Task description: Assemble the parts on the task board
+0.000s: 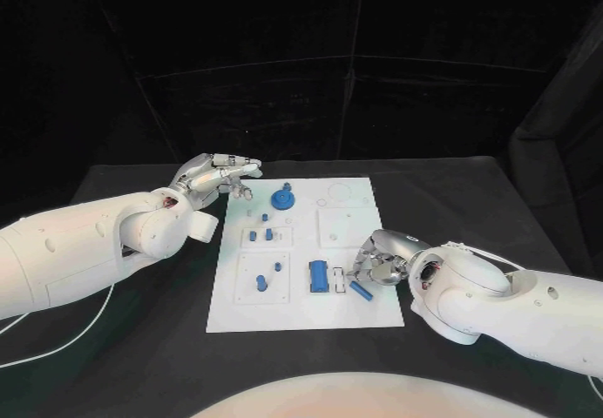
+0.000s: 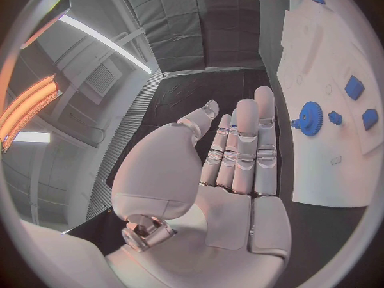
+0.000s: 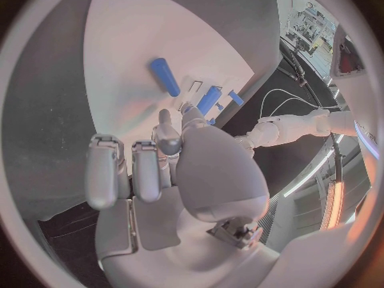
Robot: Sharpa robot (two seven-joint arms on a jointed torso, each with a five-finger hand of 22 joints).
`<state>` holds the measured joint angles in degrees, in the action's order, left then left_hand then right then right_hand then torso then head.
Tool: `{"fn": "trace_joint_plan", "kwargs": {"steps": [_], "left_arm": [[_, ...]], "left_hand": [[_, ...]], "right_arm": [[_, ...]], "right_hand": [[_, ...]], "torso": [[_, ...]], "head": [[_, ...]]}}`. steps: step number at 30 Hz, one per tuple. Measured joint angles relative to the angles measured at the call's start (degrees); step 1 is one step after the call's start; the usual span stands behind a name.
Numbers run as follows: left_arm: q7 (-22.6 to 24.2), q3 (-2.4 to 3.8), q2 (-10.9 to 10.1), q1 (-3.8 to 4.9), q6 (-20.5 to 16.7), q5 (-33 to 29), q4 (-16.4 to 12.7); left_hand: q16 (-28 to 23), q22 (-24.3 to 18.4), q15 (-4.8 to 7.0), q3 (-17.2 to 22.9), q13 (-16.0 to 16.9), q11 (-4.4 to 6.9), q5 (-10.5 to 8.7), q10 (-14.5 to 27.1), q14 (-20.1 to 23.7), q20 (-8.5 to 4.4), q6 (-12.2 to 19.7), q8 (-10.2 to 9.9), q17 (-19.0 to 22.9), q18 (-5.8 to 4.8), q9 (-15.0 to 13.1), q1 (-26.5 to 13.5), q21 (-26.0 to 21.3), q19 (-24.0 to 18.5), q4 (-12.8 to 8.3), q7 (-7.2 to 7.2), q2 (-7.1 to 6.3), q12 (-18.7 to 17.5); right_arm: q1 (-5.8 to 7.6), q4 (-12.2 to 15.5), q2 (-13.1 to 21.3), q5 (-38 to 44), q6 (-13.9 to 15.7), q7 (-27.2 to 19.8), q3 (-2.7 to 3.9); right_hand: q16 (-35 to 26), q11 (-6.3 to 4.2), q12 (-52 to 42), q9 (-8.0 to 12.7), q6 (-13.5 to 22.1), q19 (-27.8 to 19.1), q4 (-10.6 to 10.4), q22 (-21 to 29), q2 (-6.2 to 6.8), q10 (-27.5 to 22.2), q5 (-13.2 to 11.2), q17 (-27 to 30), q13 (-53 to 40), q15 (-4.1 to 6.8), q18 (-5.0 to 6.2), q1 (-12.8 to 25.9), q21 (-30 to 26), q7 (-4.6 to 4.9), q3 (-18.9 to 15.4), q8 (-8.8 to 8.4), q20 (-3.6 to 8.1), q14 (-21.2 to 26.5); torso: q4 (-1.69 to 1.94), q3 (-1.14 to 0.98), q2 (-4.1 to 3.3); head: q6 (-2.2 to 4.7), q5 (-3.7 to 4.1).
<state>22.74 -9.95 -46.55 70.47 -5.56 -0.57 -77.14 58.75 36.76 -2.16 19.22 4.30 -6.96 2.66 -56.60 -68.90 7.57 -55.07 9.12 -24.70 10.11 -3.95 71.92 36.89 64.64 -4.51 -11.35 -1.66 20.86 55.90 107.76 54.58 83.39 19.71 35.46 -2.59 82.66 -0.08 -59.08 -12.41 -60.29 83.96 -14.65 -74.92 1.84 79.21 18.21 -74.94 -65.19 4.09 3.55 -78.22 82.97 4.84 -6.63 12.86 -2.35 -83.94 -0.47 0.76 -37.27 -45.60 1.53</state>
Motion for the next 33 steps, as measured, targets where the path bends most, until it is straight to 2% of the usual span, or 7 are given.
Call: {"fn": "trace_joint_plan", "kwargs": {"steps": [3, 6, 10, 17, 22, 26, 33], "left_arm": [[0.00, 0.00, -0.11, 0.00, 0.00, 0.00, 0.00], [-0.01, 0.00, -0.12, 0.00, 0.00, 0.00, 0.01], [-0.02, 0.00, -0.14, 0.00, 0.00, 0.00, 0.01], [-0.05, 0.00, -0.15, 0.00, 0.00, 0.00, 0.03], [-0.06, 0.00, -0.13, 0.00, 0.01, 0.00, 0.04], [-0.08, 0.00, -0.15, 0.00, 0.01, 0.00, 0.04], [-0.13, 0.00, -0.21, 0.00, 0.02, 0.00, 0.04]], "left_hand": [[0.00, 0.00, 0.00, 0.00, 0.00, 0.00, 0.00, 0.00, 0.00, 0.00, 0.00, 0.00, 0.00, 0.00, 0.00, 0.00, 0.00, 0.00, 0.00, 0.00, 0.00, 0.00], [0.00, 0.00, 0.00, 0.00, 0.00, 0.00, 0.00, 0.00, 0.00, 0.00, 0.00, 0.00, 0.00, 0.00, 0.00, 0.00, 0.00, 0.00, 0.00, 0.00, 0.00, 0.00], [0.00, 0.01, 0.00, 0.00, 0.00, 0.00, 0.00, 0.00, 0.00, 0.00, 0.00, 0.00, 0.00, 0.00, 0.00, 0.00, 0.00, 0.00, 0.00, 0.00, 0.00, 0.00], [0.00, 0.01, 0.00, 0.00, 0.00, 0.00, 0.00, 0.00, 0.00, 0.00, 0.00, 0.00, 0.00, 0.00, 0.00, 0.00, 0.00, 0.00, 0.00, 0.00, 0.00, 0.00], [0.00, 0.01, 0.00, 0.00, 0.00, 0.00, 0.00, 0.00, 0.00, 0.00, 0.00, 0.00, 0.00, 0.00, 0.00, 0.00, 0.00, 0.00, 0.00, 0.00, 0.00, 0.00], [0.00, 0.01, 0.00, 0.00, 0.00, 0.00, 0.00, 0.00, 0.00, 0.00, 0.00, 0.00, -0.01, 0.00, 0.00, 0.00, 0.00, 0.00, 0.00, 0.00, 0.00, 0.00], [0.00, 0.01, 0.00, 0.00, 0.00, 0.00, 0.00, 0.00, 0.00, 0.00, 0.00, 0.00, -0.01, 0.00, 0.00, 0.00, 0.00, 0.00, 0.00, 0.00, 0.00, 0.00]], "right_arm": [[0.00, 0.08, 0.08, 1.66, -0.15, 0.18, 0.00], [0.00, 0.66, 0.52, 4.06, -0.45, 0.19, -0.01], [0.00, 1.40, 1.33, 6.77, -1.85, 0.15, -0.01], [-0.01, 1.99, 2.24, 9.21, -6.28, 0.13, -0.04], [-0.19, 2.21, 2.09, 9.83, -8.67, 0.13, -0.08], [-0.42, 2.23, 1.96, 9.95, -9.94, 0.13, -0.10], [-0.53, 2.23, 1.35, 10.00, -10.86, 0.08, -0.05]], "right_hand": [[0.00, 0.42, 0.83, 0.10, 0.00, 0.00, -1.05, 0.00, 2.28, -0.42, -0.26, 0.00, 0.49, -0.12, 0.00, 2.28, -0.09, 0.00, -1.92, -0.51, 0.00, -0.12], [0.00, 0.60, 1.20, 0.18, 0.31, 0.00, -1.61, 0.00, 4.01, -0.61, -2.21, 0.00, 0.87, -0.24, 0.00, 3.64, -0.27, 0.31, -3.73, -0.92, 0.00, -0.17], [0.00, 0.78, 2.68, 0.27, 0.52, 0.00, -1.87, 0.00, 5.11, -1.45, -4.55, 0.01, 1.88, -0.42, 0.00, 3.90, -0.56, 0.52, -4.43, -1.10, 0.00, 0.01], [-0.26, 0.90, 3.50, 0.30, 0.52, -0.02, -1.87, 0.01, 5.16, -1.75, -5.20, 0.01, 2.61, -0.42, 0.00, 3.96, -0.61, 0.52, -4.43, -1.10, -0.02, 0.01], [-0.26, 0.90, 3.14, 0.15, 0.10, -0.22, -1.87, 0.01, 5.39, -1.74, -8.24, 0.01, 2.24, -0.42, 0.00, 4.19, -0.61, 0.33, -4.43, -1.10, -0.22, 0.01], [-0.26, 0.90, 3.00, -0.08, -0.30, -0.22, -1.87, 0.01, 5.35, -1.74, -8.74, 0.02, 1.99, -0.41, 0.00, 4.15, -0.61, 0.10, -4.43, -0.73, -0.22, 0.01], [-0.26, 0.67, 2.55, -0.36, -0.72, -0.22, -1.50, 0.01, 3.92, -1.52, -10.54, 0.02, 1.88, -0.42, 0.00, 3.21, -0.61, 0.09, -4.39, -0.42, -0.21, 0.01]], "torso": [[-0.08, -0.03, -0.03], [-0.17, -0.07, -0.03], [-0.17, -0.08, -0.03], [-0.27, -0.07, 0.02], [-0.27, -0.07, 0.05], [-0.18, -0.06, 0.05], [-0.15, -0.05, -0.01]], "head": [[-0.07, -0.09], [-0.16, -0.18], [-0.32, -0.19], [-0.45, -0.09], [-0.53, 0.09], [-0.63, 0.12], [-0.69, 0.02]]}}
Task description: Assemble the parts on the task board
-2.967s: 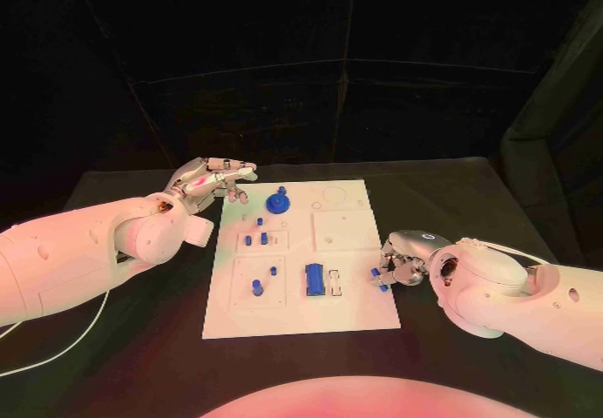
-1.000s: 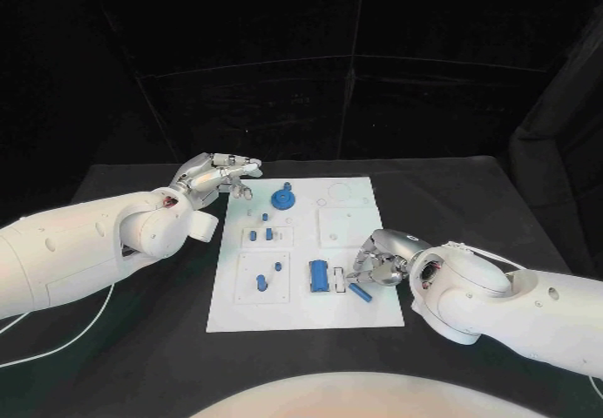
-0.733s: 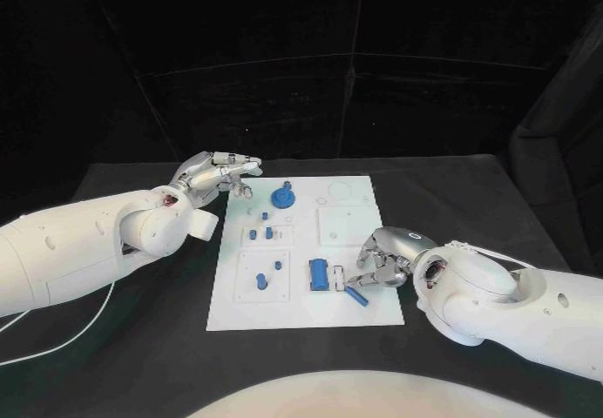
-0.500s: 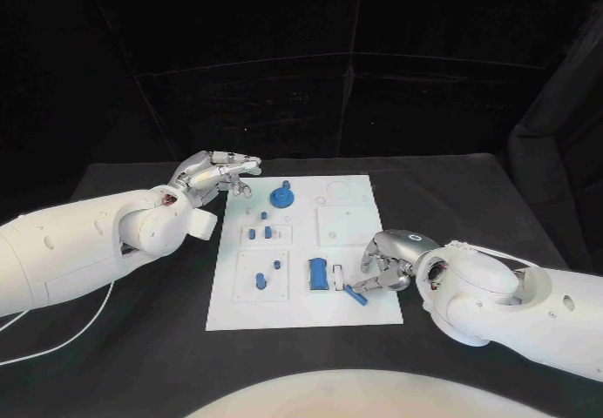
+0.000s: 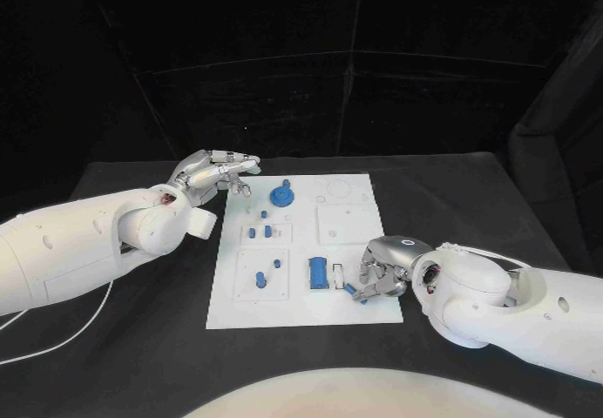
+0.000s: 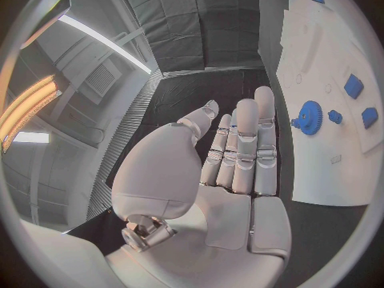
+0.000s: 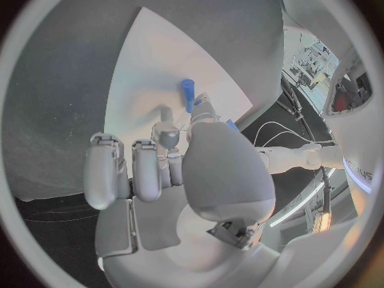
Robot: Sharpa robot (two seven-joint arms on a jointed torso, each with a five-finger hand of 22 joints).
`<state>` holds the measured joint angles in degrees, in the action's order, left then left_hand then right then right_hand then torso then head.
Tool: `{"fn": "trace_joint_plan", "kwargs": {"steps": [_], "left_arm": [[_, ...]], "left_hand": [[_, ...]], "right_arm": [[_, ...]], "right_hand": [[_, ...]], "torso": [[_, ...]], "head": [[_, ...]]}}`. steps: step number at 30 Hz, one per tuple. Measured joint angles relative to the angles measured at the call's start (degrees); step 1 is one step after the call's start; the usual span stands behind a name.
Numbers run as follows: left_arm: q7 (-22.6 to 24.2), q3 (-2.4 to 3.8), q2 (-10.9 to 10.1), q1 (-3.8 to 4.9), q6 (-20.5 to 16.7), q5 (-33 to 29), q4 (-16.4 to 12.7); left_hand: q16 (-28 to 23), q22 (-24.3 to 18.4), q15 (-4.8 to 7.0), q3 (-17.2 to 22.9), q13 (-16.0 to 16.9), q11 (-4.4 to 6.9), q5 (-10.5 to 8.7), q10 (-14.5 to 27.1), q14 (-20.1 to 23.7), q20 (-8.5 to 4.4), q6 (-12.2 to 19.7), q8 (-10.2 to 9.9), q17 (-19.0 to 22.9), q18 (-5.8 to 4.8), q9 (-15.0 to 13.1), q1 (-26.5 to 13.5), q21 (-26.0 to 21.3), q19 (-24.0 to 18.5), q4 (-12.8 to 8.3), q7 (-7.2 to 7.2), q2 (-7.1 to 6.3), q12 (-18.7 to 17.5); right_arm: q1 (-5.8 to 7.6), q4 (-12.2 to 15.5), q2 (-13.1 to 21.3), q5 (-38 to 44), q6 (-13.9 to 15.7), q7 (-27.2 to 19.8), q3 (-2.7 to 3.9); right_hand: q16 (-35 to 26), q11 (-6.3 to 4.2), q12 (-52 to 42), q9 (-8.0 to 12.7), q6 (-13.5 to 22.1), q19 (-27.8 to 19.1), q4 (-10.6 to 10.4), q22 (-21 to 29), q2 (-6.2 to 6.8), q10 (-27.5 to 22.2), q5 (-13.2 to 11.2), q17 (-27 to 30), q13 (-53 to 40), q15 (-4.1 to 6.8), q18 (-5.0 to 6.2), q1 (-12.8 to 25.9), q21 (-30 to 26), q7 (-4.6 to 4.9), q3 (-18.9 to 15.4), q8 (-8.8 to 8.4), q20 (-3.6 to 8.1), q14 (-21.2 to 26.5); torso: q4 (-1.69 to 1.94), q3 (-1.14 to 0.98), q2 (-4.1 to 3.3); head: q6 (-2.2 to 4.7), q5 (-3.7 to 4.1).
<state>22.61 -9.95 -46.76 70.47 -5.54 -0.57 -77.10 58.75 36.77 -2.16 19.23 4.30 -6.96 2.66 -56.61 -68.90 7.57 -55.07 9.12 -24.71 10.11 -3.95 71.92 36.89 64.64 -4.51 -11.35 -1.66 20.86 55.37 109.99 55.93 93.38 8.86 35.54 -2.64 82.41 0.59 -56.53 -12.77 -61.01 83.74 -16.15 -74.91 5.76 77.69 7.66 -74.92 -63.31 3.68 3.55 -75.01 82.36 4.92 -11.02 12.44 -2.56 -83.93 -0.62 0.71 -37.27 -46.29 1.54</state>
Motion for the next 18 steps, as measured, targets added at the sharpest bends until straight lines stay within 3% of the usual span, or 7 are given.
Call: {"fn": "trace_joint_plan", "kwargs": {"steps": [6, 12, 18], "left_arm": [[-0.04, 0.00, -0.03, 0.00, 0.01, 0.00, -0.02], [-0.07, 0.00, -0.03, 0.00, 0.03, 0.00, 0.02], [-0.11, 0.00, -0.01, 0.00, 0.05, 0.00, 0.03]], "left_hand": [[0.00, 0.00, 0.00, 0.00, 0.00, 0.00, 0.00, 0.00, 0.00, 0.00, 0.00, 0.00, 0.00, 0.00, 0.00, 0.00, 0.00, 0.00, 0.00, 0.00, 0.00, 0.00], [0.00, 0.00, 0.00, 0.00, 0.00, 0.00, 0.00, 0.00, 0.00, 0.00, 0.00, 0.00, 0.00, 0.00, 0.00, 0.00, 0.00, 0.00, 0.00, 0.00, 0.00, 0.00], [0.00, 0.00, 0.00, 0.00, 0.00, 0.00, 0.00, 0.00, 0.00, 0.00, 0.00, 0.00, 0.00, 0.00, 0.00, 0.00, 0.00, 0.00, 0.00, 0.00, 0.00, 0.00]], "right_arm": [[-0.09, -0.09, -0.63, -0.02, -0.29, -0.15, 0.01], [-0.20, -0.59, -1.49, 0.23, -0.93, -0.54, 0.12], [-0.24, -1.01, -1.96, 0.92, -1.85, -1.03, 0.29]], "right_hand": [[0.00, -0.20, -0.04, -0.22, -0.27, 0.00, 0.95, 0.00, -1.34, 0.21, -1.00, 0.00, -0.04, 0.00, 0.00, -0.74, 0.00, -0.14, -0.01, 0.35, 0.00, 0.00], [0.00, -0.20, -0.04, -0.55, -0.67, 0.00, 6.45, 0.00, -3.57, 0.21, -3.88, 0.01, 0.16, 0.00, 0.00, -6.45, 0.00, -0.35, 0.95, 0.69, 0.00, 0.00], [0.00, -0.20, -0.04, -0.55, -0.80, 0.00, 7.82, 0.00, -3.91, 0.20, -4.27, 0.01, 0.22, 0.00, 0.00, -7.10, 0.00, -0.42, 0.85, 1.13, 0.00, 0.00]], "torso": [[0.01, 0.00, -0.02], [0.01, -0.02, -0.01], [0.01, -0.04, -0.01]], "head": [[-0.13, -0.02], [-0.23, -0.03], [-0.35, -0.03]]}}
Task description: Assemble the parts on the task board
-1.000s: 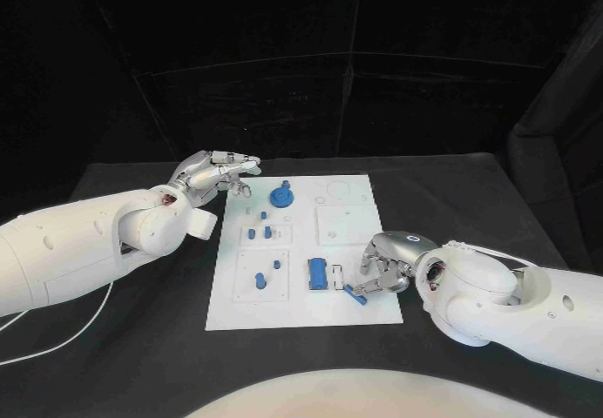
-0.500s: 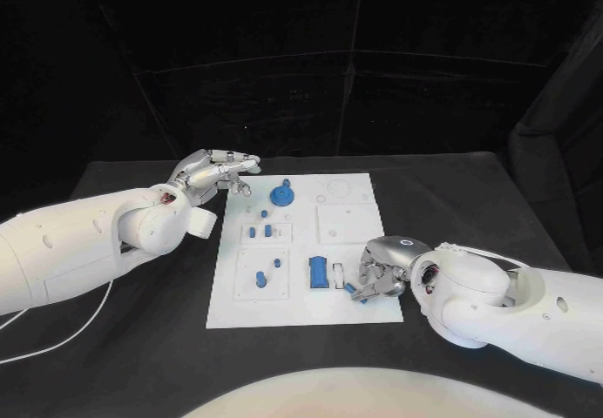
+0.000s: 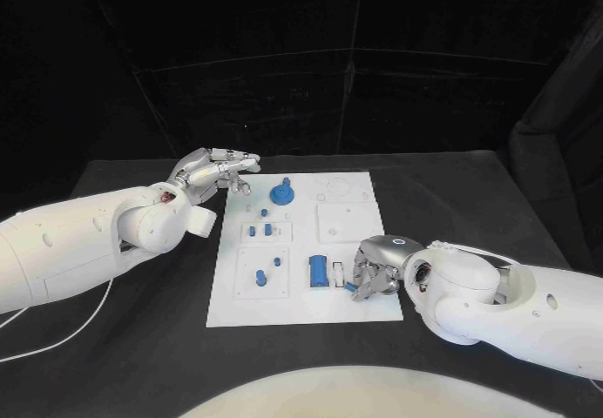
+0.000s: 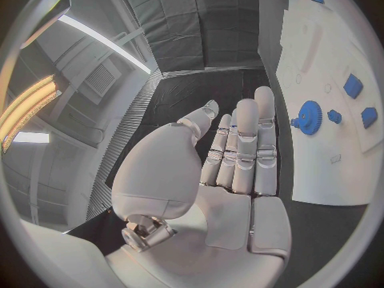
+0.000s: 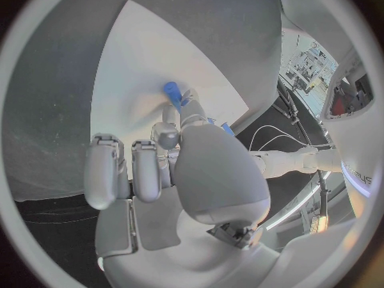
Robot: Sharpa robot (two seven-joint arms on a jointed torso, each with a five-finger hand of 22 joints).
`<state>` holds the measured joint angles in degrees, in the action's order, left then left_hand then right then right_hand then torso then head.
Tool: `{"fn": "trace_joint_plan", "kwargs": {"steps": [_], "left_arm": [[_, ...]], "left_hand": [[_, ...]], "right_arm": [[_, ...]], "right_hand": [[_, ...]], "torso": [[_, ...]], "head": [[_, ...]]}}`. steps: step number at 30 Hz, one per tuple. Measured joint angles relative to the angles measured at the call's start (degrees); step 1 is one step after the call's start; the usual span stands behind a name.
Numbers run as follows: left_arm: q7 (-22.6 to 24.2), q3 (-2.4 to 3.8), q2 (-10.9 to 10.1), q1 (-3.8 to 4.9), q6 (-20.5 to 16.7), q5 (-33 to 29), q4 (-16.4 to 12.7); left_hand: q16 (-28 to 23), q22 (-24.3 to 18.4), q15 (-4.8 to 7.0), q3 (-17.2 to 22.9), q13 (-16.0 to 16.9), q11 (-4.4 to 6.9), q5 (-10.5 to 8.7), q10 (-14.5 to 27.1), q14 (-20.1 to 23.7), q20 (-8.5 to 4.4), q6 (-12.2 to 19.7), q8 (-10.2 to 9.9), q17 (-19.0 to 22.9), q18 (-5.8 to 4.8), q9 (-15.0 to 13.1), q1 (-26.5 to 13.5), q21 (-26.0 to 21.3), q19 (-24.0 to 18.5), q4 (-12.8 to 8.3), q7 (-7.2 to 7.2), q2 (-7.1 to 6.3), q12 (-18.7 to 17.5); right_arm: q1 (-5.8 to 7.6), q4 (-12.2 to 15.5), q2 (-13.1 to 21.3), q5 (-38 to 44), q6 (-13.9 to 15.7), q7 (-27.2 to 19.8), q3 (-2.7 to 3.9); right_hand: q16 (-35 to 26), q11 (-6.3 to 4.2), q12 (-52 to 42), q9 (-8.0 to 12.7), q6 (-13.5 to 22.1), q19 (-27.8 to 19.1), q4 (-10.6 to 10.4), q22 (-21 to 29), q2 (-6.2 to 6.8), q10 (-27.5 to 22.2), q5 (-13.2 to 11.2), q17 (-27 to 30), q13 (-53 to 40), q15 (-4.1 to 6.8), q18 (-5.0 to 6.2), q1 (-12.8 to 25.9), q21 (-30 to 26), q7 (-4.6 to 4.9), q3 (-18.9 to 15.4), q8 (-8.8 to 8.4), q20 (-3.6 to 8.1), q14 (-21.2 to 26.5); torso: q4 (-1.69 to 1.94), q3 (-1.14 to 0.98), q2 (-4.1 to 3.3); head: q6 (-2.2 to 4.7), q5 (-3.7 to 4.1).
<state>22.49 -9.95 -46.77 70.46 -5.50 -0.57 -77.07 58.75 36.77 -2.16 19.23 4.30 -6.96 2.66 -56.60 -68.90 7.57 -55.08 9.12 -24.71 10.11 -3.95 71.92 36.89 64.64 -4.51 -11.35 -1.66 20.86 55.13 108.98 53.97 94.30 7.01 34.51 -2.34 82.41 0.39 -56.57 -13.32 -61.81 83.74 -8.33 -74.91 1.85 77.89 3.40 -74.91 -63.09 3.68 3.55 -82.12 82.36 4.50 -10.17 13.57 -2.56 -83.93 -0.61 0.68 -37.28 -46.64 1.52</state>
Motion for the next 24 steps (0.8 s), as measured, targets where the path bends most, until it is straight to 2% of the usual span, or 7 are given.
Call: {"fn": "trace_joint_plan", "kwargs": {"steps": [10, 15, 20, 23, 24], "left_arm": [[-0.07, 0.00, 0.00, 0.00, 0.03, 0.00, 0.01], [-0.10, 0.00, -0.02, 0.00, 0.04, 0.00, 0.02], [-0.14, 0.00, -0.04, 0.00, 0.05, 0.00, 0.03], [-0.18, 0.00, -0.04, 0.00, 0.07, 0.00, 0.03], [-0.19, 0.00, -0.04, 0.00, 0.07, 0.00, 0.04]], "left_hand": [[0.00, 0.00, 0.00, 0.00, 0.00, 0.00, 0.00, 0.00, 0.00, 0.00, 0.00, 0.00, 0.00, 0.00, 0.00, 0.00, 0.00, 0.00, 0.00, 0.00, 0.00, 0.00], [0.00, 0.00, 0.00, 0.00, 0.00, 0.00, 0.00, 0.00, 0.00, 0.00, 0.00, 0.00, 0.00, 0.00, 0.00, 0.00, 0.00, 0.00, 0.00, 0.00, 0.00, 0.00], [0.00, 0.00, 0.00, 0.00, 0.00, 0.00, 0.00, 0.00, 0.00, 0.00, 0.00, 0.00, 0.00, 0.00, 0.00, 0.00, 0.00, 0.00, 0.00, 0.00, 0.00, 0.00], [0.00, 0.00, 0.00, 0.00, 0.00, 0.00, 0.00, 0.00, 0.00, 0.00, 0.00, 0.00, 0.00, 0.00, 0.00, 0.00, 0.00, 0.00, 0.00, 0.00, 0.00, 0.00], [0.00, 0.00, 0.00, 0.00, 0.00, 0.00, 0.00, 0.00, 0.00, 0.00, 0.00, 0.00, 0.00, 0.00, 0.00, 0.00, 0.00, 0.00, 0.00, 0.00, 0.00, 0.00]], "right_arm": [[0.02, -0.48, -0.83, 1.41, -1.54, -0.21, 0.15], [-0.05, -0.49, -1.01, 2.96, -1.99, -0.04, 0.12], [-0.09, -0.49, -1.19, 5.43, -2.44, 0.13, 0.11], [-0.11, -0.48, -1.22, 6.94, -2.74, 0.16, 0.10], [-0.11, -0.43, -1.22, 7.30, -2.79, 0.16, 0.10]], "right_hand": [[0.00, 0.00, 0.00, -0.17, -0.44, 0.00, 0.86, 0.00, -0.04, 0.00, -0.25, 0.00, 0.00, 0.00, 0.00, 0.04, 0.00, 0.05, -0.86, -0.29, 0.00, 0.00], [0.00, 0.00, 0.00, -0.33, -0.52, 0.00, 1.27, 0.00, -0.84, 0.00, 0.63, 0.01, 0.08, 0.00, 0.00, 0.84, 0.00, 0.14, -1.58, -0.29, 0.00, 0.00], [0.00, 0.00, 0.21, -0.33, -0.52, 0.00, 2.38, 0.00, -1.56, 0.00, 6.17, 0.01, 0.08, 0.00, 0.00, 1.22, 0.00, 0.14, -2.52, -0.30, 0.00, 0.00], [0.00, -0.19, 0.42, -0.33, -0.51, 0.00, 3.17, 0.00, -2.36, -0.20, 11.84, 0.01, 0.16, 0.00, 0.00, 0.82, 0.00, 0.15, -2.49, -0.50, 0.00, 0.00], [0.00, -0.20, 0.46, -0.32, -0.50, 0.00, 3.41, 0.00, -2.64, -0.21, 13.03, 0.01, 0.18, 0.00, 0.00, 0.53, 0.00, 0.16, -2.25, -1.03, 0.00, 0.00]], "torso": [[0.00, 0.03, 0.05], [0.00, 0.04, 0.09], [0.00, 0.04, 0.09], [0.00, 0.04, 0.09], [0.01, 0.03, 0.09]], "head": [[-0.12, 0.07], [0.04, 0.10], [0.17, 0.10], [0.28, 0.13], [0.29, 0.14]]}}
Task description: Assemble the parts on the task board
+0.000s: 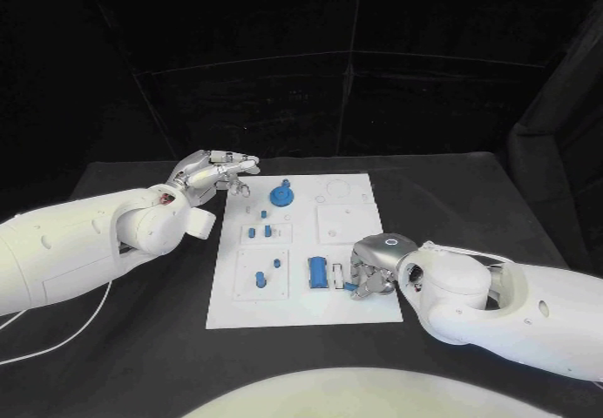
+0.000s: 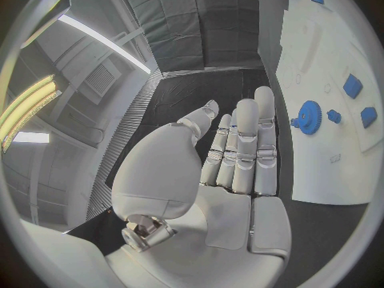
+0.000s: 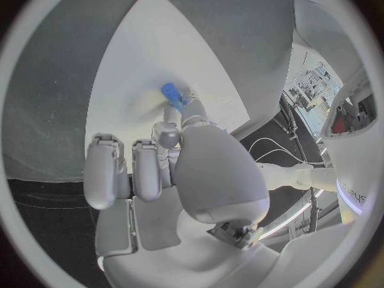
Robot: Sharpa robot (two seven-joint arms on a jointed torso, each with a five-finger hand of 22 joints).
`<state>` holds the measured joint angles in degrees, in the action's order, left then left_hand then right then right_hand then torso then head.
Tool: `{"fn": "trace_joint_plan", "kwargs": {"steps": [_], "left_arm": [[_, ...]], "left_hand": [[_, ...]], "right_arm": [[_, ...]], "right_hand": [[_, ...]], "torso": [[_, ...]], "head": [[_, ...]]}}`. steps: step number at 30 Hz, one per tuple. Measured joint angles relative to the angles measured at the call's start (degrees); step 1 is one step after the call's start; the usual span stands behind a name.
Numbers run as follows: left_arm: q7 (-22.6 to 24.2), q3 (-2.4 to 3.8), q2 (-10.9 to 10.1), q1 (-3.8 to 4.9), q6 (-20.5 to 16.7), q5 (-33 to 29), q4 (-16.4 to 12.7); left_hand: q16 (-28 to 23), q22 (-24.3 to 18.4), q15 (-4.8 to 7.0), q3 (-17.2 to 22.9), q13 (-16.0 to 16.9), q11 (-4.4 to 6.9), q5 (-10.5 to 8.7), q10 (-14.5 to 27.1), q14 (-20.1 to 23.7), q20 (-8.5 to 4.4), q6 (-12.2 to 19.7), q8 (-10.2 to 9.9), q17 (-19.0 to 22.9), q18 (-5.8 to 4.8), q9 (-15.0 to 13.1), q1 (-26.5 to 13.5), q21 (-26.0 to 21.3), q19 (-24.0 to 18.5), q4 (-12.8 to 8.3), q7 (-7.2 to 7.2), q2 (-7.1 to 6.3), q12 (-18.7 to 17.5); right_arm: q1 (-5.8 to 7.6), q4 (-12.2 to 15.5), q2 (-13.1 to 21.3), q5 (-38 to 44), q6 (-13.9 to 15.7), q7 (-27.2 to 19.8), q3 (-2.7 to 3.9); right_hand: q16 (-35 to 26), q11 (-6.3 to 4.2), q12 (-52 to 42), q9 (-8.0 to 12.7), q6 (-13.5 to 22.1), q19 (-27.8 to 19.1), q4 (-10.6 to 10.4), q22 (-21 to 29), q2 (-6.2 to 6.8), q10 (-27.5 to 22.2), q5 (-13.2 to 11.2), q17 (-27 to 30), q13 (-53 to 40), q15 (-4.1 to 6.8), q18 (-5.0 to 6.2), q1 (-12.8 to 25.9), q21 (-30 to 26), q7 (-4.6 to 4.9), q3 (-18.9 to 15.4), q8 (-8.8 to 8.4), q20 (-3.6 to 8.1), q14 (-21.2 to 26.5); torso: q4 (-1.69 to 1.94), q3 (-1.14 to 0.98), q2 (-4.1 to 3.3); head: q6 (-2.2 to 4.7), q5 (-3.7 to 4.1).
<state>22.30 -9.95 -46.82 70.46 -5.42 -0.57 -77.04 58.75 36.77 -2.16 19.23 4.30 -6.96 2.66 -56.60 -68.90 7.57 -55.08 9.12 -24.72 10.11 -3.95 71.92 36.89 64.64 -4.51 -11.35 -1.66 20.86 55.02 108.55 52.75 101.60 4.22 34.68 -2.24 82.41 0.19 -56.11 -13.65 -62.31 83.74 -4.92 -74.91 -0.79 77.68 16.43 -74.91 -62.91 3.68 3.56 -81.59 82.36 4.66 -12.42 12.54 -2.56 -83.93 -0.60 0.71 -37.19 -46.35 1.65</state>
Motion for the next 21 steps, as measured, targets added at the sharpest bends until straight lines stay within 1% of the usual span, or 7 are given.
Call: {"fn": "trace_joint_plan", "kwargs": {"steps": [3, 7, 12, 13, 19, 20, 21], "left_arm": [[-0.03, 0.00, 0.00, 0.00, 0.01, 0.00, 0.01], [-0.06, 0.00, 0.00, 0.00, 0.02, 0.00, 0.02], [-0.10, 0.00, 0.00, -0.01, 0.04, 0.00, 0.03], [-0.10, 0.00, 0.01, -0.02, 0.04, 0.00, 0.03], [-0.13, 0.00, 0.03, -0.02, 0.05, 0.00, 0.04], [-0.14, 0.00, 0.03, -0.03, 0.05, 0.00, 0.04], [-0.14, 0.00, 0.03, -0.03, 0.05, 0.00, 0.04]], "left_hand": [[0.00, 0.00, 0.00, 0.00, 0.00, 0.00, 0.00, 0.00, 0.00, 0.00, 0.00, 0.00, 0.00, 0.00, 0.00, 0.00, 0.00, 0.00, 0.00, 0.00, 0.00, 0.00], [0.00, 0.00, 0.00, 0.00, 0.00, 0.00, 0.00, 0.00, 0.00, 0.00, 0.00, 0.00, 0.00, 0.00, 0.00, 0.00, 0.00, 0.00, 0.00, 0.00, 0.00, 0.00], [0.00, 0.00, 0.00, 0.00, 0.00, 0.00, 0.00, 0.00, 0.00, 0.00, 0.00, 0.00, 0.00, 0.00, 0.00, 0.00, 0.00, 0.00, 0.00, 0.00, 0.00, 0.00], [0.00, 0.00, 0.00, 0.00, 0.00, 0.00, 0.00, 0.00, 0.00, 0.00, 0.00, 0.00, 0.00, 0.00, 0.00, 0.00, 0.00, 0.00, 0.00, 0.00, 0.00, 0.00], [0.00, -0.12, 0.00, 0.00, -0.04, -0.21, 0.00, 0.21, 0.00, 0.00, 0.00, 0.00, 0.14, 0.00, 0.00, 0.00, -0.27, 0.00, 0.00, 0.00, 0.00, 0.22], [0.00, -0.12, 0.00, 0.00, -0.05, -0.21, 0.00, 0.21, 0.00, 0.00, 0.00, 0.00, 0.14, 0.00, 0.00, 0.00, -0.27, 0.00, 0.00, 0.00, 0.00, 0.22], [0.00, -0.12, 0.00, 0.00, -0.05, -0.21, 0.00, 0.21, 0.00, 0.00, 0.00, 0.00, 0.14, 0.00, 0.00, 0.00, -0.27, 0.00, 0.00, 0.00, 0.00, 0.22]], "right_arm": [[0.00, 0.16, 0.05, 0.97, -0.09, -0.01, 0.03], [0.04, 0.37, 0.44, 1.69, -0.06, -0.02, 0.09], [0.04, 0.68, 0.84, 1.59, 0.18, -0.02, 0.06], [0.04, 0.72, 0.91, 1.48, 0.27, -0.01, 0.06], [0.09, 0.74, 1.38, 0.69, 1.08, 0.10, 0.14], [0.10, 0.74, 1.46, 0.57, 1.23, 0.14, 0.14], [0.10, 0.74, 1.56, 0.45, 1.43, 0.21, 0.14]], "right_hand": [[0.00, -0.21, 0.09, 0.56, 0.39, 0.13, 0.93, 0.00, -1.23, -0.22, 0.82, 0.00, -0.01, 0.00, -0.01, -1.23, 0.00, 0.25, 1.20, -0.73, 0.13, 0.00], [0.00, -0.29, 0.53, 1.47, 0.12, 0.23, 1.36, 0.00, -3.40, -0.33, -2.20, 0.00, 0.00, 0.34, 0.00, -2.94, 0.00, -0.30, 5.36, -1.18, 0.23, -0.10], [0.00, -0.29, 0.74, 1.92, -0.22, 0.22, 1.37, 0.00, -3.63, -0.33, -2.49, 0.00, 0.40, 0.42, 0.00, -2.70, 0.00, -0.24, 8.75, -1.76, 0.23, -0.01], [0.00, -0.29, 0.74, 2.27, -0.45, 0.22, 1.27, 0.00, -3.64, -0.33, -2.53, 0.00, 0.28, 0.42, 0.00, -2.70, 0.00, -0.24, 9.96, -2.32, 0.22, -0.01], [0.00, -0.61, 0.30, 3.13, -0.83, 0.22, 1.13, 0.00, -3.74, 0.00, -1.06, 0.00, -0.38, 0.42, -0.01, -2.52, 0.00, -0.09, 15.12, -3.80, 0.22, -0.01], [0.00, -0.62, 0.30, 3.13, -0.84, 0.22, 1.55, 0.00, -3.18, 0.00, -0.55, 0.00, -0.40, 0.42, 0.00, -1.96, 0.00, -0.09, 15.68, -3.92, 0.22, -0.01], [0.00, -0.62, 0.30, 3.13, -0.85, 0.22, 1.39, 0.00, -2.30, 0.01, -0.37, 0.00, -0.36, 0.42, 0.00, -1.08, 0.00, -0.08, 18.13, -4.12, 0.22, -0.01]], "torso": [[0.01, -0.02, 0.00], [0.02, -0.04, -0.03], [0.02, -0.05, -0.05], [0.02, -0.05, -0.06], [0.07, -0.05, -0.08], [0.07, -0.04, -0.09], [0.07, -0.03, -0.09]], "head": [[0.01, 0.03], [0.10, 0.09], [0.19, 0.15], [0.20, 0.16], [0.20, 0.21], [0.18, 0.22], [0.17, 0.22]]}}
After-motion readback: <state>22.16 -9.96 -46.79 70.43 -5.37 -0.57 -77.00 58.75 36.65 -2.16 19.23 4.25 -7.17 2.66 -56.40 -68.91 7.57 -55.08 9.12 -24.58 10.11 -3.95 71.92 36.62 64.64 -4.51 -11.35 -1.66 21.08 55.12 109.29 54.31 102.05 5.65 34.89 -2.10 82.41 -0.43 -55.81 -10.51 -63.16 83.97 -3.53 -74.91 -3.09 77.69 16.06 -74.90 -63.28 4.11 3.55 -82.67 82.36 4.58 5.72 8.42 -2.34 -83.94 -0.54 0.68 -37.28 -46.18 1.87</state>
